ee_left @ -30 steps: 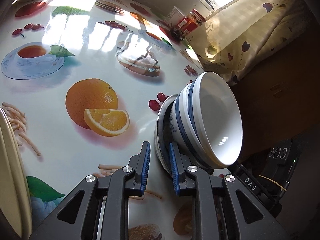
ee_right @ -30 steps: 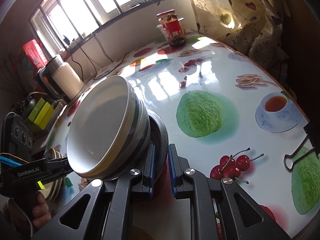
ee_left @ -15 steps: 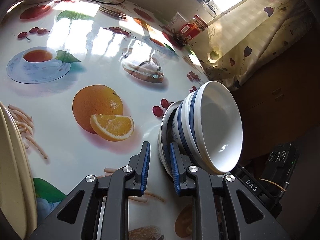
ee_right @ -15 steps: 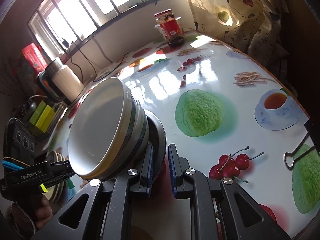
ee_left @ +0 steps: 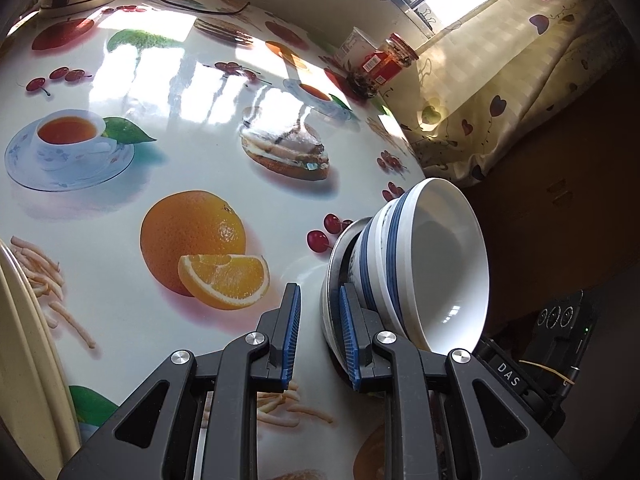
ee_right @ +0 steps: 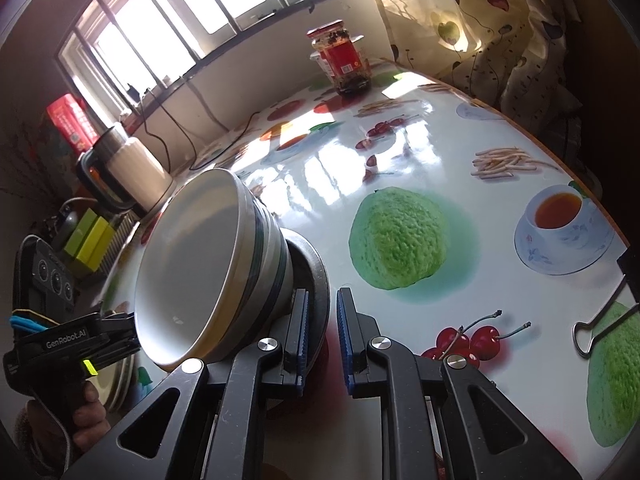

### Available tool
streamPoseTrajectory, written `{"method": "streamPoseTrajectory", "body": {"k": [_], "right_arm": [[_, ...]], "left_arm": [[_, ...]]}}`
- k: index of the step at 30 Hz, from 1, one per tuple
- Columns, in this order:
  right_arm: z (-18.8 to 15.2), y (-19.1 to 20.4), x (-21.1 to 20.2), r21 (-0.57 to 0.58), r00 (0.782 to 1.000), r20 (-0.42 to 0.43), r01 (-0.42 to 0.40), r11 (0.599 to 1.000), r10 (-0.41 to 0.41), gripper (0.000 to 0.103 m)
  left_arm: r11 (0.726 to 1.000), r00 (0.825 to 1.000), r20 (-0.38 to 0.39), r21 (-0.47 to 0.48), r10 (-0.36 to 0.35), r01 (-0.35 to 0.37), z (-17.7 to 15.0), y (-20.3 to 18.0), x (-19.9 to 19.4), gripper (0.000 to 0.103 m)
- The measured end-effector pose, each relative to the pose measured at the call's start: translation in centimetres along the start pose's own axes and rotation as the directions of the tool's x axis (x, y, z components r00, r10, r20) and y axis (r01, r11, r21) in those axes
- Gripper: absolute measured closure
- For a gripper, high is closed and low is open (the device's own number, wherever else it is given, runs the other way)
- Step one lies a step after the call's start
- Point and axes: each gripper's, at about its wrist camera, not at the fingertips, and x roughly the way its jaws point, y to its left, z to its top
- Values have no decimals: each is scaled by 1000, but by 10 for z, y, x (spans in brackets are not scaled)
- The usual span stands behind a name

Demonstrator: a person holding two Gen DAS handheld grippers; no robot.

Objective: Organize plates and bowls
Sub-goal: 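Lift the steel bowl with its bowls and carry it toward the cream plates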

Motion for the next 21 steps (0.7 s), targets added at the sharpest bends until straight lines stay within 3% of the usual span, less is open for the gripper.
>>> {"method": "streamPoseTrajectory", "body": {"k": [4,6,21], "right_arm": [[0,0,0,-9,1000,1,-10,1000,10,89],[0,0,0,-17,1000,2,-10,1000,10,90],[-1,1,0,-20,1000,3,-15,1000,15,92]], "left_arm": [[1000,1000,4,4,-3,3,3,0,2,86],[1000,1000,5,16,-11,11,3,-4,2,96],[998,1000,14,54,20,-21,3,-12,2,96]]}}
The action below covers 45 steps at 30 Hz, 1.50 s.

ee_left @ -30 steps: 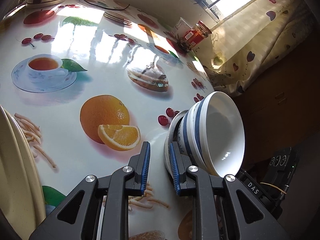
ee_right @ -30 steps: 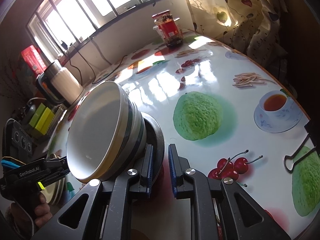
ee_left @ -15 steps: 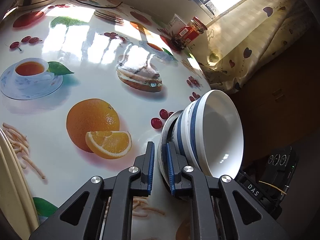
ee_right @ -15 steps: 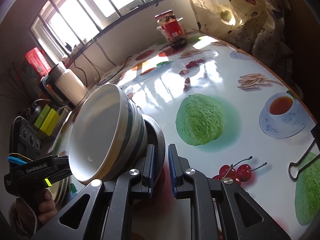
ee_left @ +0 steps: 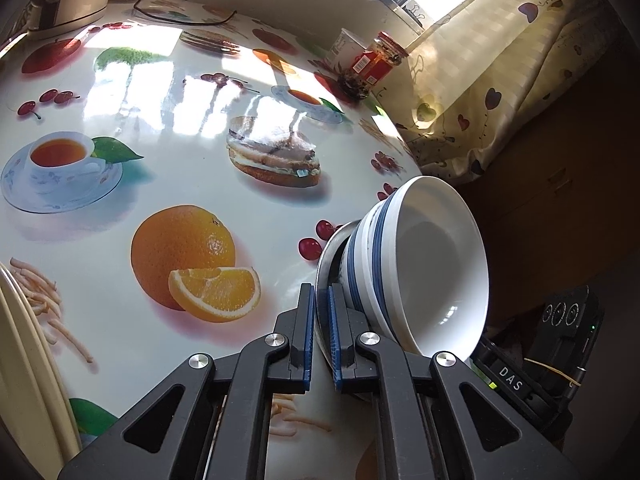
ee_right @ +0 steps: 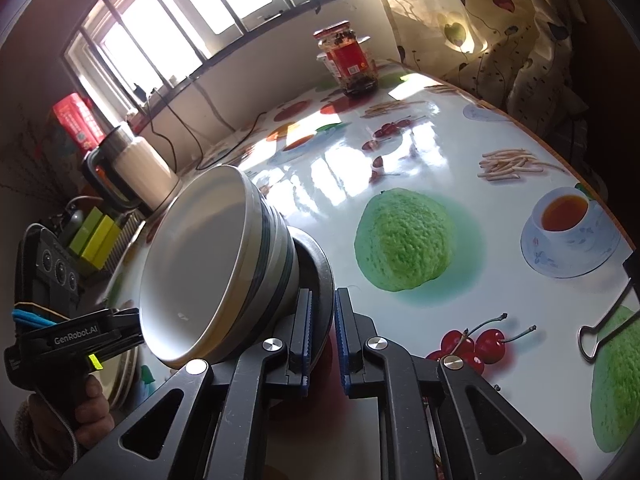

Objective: Organize plates and bowls
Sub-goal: 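Lift the steel bowl with its bowls and carry it toward the cream plates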

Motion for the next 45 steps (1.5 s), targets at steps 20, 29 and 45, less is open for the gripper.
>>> {"method": "streamPoseTrajectory", "body": {"k": [20,29,45], "right_arm": [[1,-2,-2,10,1000,3,-12,1000,12,92],[2,1,-3,6,1000,9,-19,1000,19,92],[7,24,-7,-25,998,13,-55,998,55,92]], "left_arm": [[998,999,3,41,40,-40,-3,-6,-1,96],[998,999,18,46,46,-46,-3,-6,-5,96],[997,995,71,33,69,-72,-5,-4,-35,96]]}}
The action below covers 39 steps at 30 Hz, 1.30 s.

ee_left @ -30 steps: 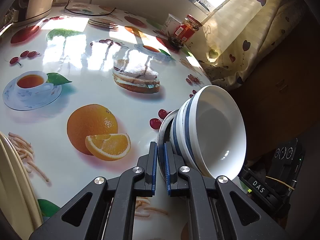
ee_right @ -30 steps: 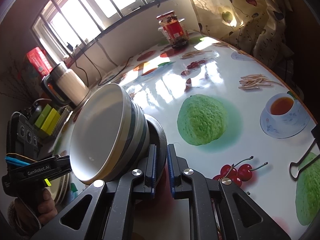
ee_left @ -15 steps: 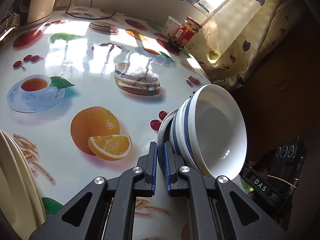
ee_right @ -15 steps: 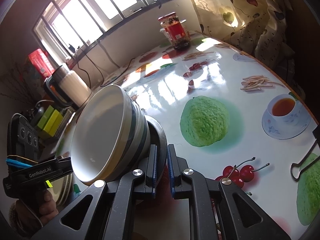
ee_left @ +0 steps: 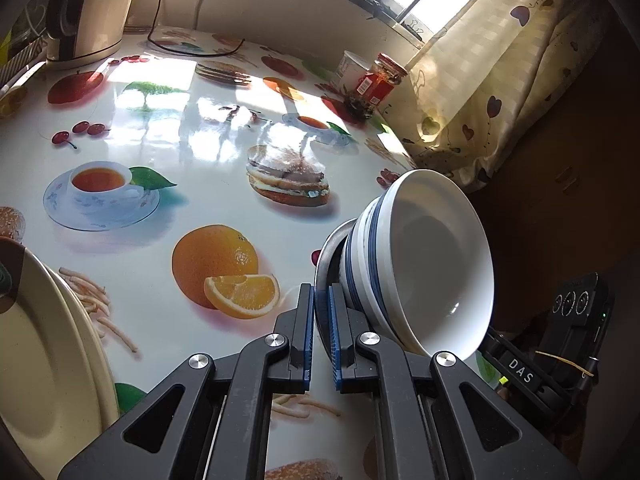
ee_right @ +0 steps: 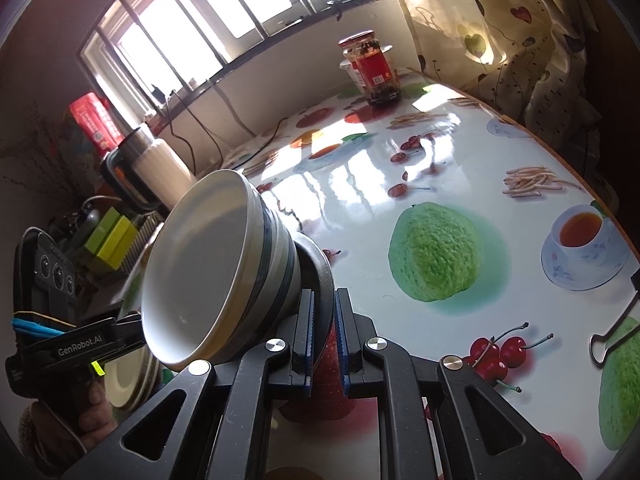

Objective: Organize plates and bowls
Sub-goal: 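Lift the steel bowl with its bowls and carry it toward the cream plates, then lower the steel bowl onto the stack of cream plates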

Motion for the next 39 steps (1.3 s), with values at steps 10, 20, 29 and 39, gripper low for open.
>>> {"method": "streamPoseTrajectory", "body": {"k": [10,20,29,39], "right_arm": [[2,18,0,-28,999,-6,-33,999,33,92],[4,42,8,-64,996,-29,-81,995,79,92],[3,63,19,-99,991,-59,-125,987,120,92],[3,91,30,-141,983,-95,-172,975,160,92]], "left_arm": [[999,999,35,-24,22,-22,-2,10,-23,96],[996,996,74,-69,57,-52,-5,27,-47,96],[990,990,107,-110,96,-85,-9,41,-66,96],[981,980,145,-158,134,-111,-12,60,-90,96]]}}
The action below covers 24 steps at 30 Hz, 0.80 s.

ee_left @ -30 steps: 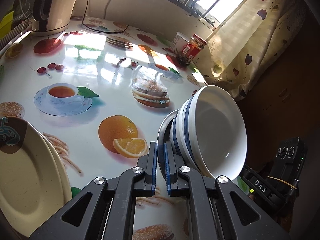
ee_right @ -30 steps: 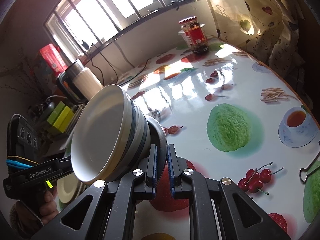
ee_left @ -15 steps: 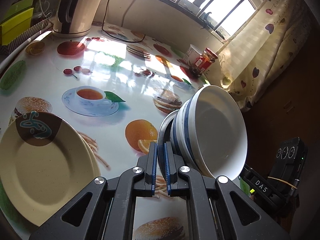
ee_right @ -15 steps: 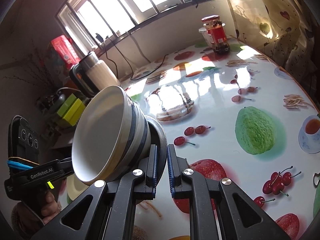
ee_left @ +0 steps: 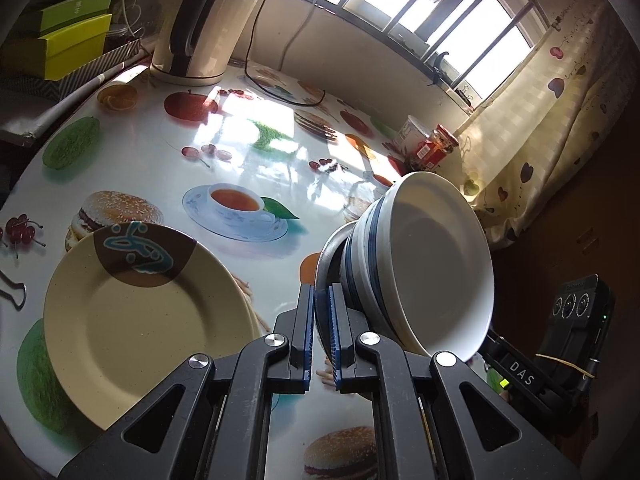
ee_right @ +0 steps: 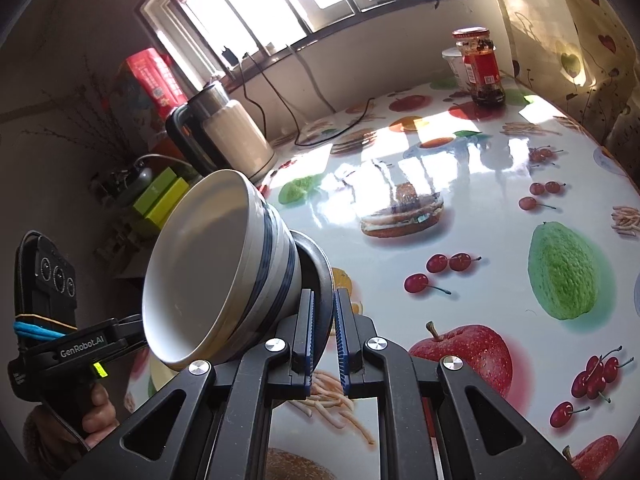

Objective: Organize plates and bowls
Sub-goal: 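Lower the steel bowl onto the stack of cream plates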

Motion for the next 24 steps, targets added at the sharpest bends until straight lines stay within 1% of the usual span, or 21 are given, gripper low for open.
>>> {"method": "streamPoseTrajectory", "body": {"k": [17,24], "right_arm": [[2,48,28,-69,996,-51,-74,995,71,92],[0,66,41,-91,992,-81,-105,990,98,92]], "left_arm": [[996,996,61,-59,69,-66,3,38,-37,96],[992,991,84,-83,100,-93,3,56,-51,96]]}}
